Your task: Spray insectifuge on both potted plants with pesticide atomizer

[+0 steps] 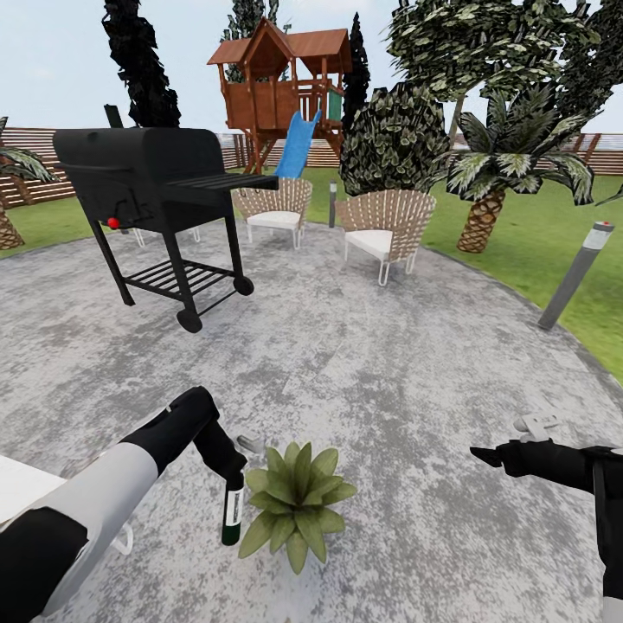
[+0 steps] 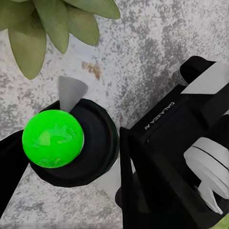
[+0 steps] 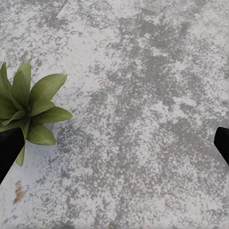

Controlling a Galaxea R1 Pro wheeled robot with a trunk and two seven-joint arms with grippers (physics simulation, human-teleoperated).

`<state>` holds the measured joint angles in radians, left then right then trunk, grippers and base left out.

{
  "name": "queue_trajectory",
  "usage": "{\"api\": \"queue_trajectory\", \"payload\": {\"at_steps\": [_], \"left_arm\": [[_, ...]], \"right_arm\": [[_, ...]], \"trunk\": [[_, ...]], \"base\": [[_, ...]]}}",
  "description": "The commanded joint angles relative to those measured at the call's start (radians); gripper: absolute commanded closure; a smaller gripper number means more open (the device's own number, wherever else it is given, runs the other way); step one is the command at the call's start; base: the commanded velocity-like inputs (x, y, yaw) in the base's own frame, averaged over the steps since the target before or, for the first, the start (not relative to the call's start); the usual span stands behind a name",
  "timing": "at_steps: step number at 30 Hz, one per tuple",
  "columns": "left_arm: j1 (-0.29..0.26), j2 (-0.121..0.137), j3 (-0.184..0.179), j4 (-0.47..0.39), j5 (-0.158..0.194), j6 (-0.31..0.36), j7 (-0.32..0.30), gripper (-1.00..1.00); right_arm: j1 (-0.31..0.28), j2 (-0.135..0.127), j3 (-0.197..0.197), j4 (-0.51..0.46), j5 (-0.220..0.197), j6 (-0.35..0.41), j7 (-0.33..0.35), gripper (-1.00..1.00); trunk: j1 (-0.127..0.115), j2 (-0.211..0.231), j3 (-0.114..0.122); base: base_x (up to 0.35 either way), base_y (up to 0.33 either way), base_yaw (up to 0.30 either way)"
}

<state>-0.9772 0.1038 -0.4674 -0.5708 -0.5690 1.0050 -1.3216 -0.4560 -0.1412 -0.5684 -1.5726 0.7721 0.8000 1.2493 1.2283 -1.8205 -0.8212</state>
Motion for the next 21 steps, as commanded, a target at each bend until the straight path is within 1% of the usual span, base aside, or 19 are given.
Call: {"api": "queue_trajectory", "payload": {"at_steps": [1,4,5,8,9,10,14,21], "left_arm": [[0.000,0.001,-0.004,-0.002,-0.008,0.009,-0.010,1.00],[0.000,0.001,-0.016,-0.002,-0.008,0.009,-0.010,1.00],[0.001,0.001,-0.030,-0.002,-0.008,0.009,-0.010,1.00],[0.013,0.000,-0.059,-0.001,-0.008,0.008,-0.010,1.00],[0.013,0.000,-0.059,-0.001,-0.008,0.008,-0.010,1.00],[0.019,0.000,-0.070,-0.001,-0.008,0.008,-0.010,1.00],[0.045,-0.002,-0.115,-0.001,-0.008,0.008,-0.010,1.00],[0.066,0.001,-0.136,-0.001,-0.008,0.007,-0.010,1.00]], "right_arm": [[-0.001,0.000,-0.001,-0.001,0.009,0.007,0.010,-1.00],[-0.001,0.000,0.000,-0.001,0.009,0.007,0.010,-1.00],[-0.001,0.000,0.000,-0.001,0.009,0.007,0.010,-1.00],[-0.001,0.000,0.000,-0.001,0.009,0.007,0.010,-1.00],[-0.001,0.000,0.000,-0.001,0.009,0.007,0.010,-1.00],[-0.001,0.000,0.000,-0.001,0.009,0.007,0.010,-1.00],[-0.001,-0.001,0.000,-0.001,0.009,0.007,0.010,-1.00],[-0.001,-0.001,-0.001,-0.001,0.009,0.005,0.010,-1.00]], "trunk": [[0.000,0.000,-0.001],[0.000,0.000,-0.001],[0.000,0.000,-0.001],[0.000,0.000,-0.001],[0.000,0.000,-0.001],[0.000,0.000,-0.001],[0.000,0.000,-0.001],[0.000,0.000,-0.001]], "base": [[0.000,0.000,0.000],[0.006,0.000,0.000],[0.036,0.000,0.000],[0.051,0.000,-0.021],[0.057,0.000,-0.039],[0.062,0.000,-0.062],[0.069,0.000,-0.127],[0.100,0.036,-0.177]]}}
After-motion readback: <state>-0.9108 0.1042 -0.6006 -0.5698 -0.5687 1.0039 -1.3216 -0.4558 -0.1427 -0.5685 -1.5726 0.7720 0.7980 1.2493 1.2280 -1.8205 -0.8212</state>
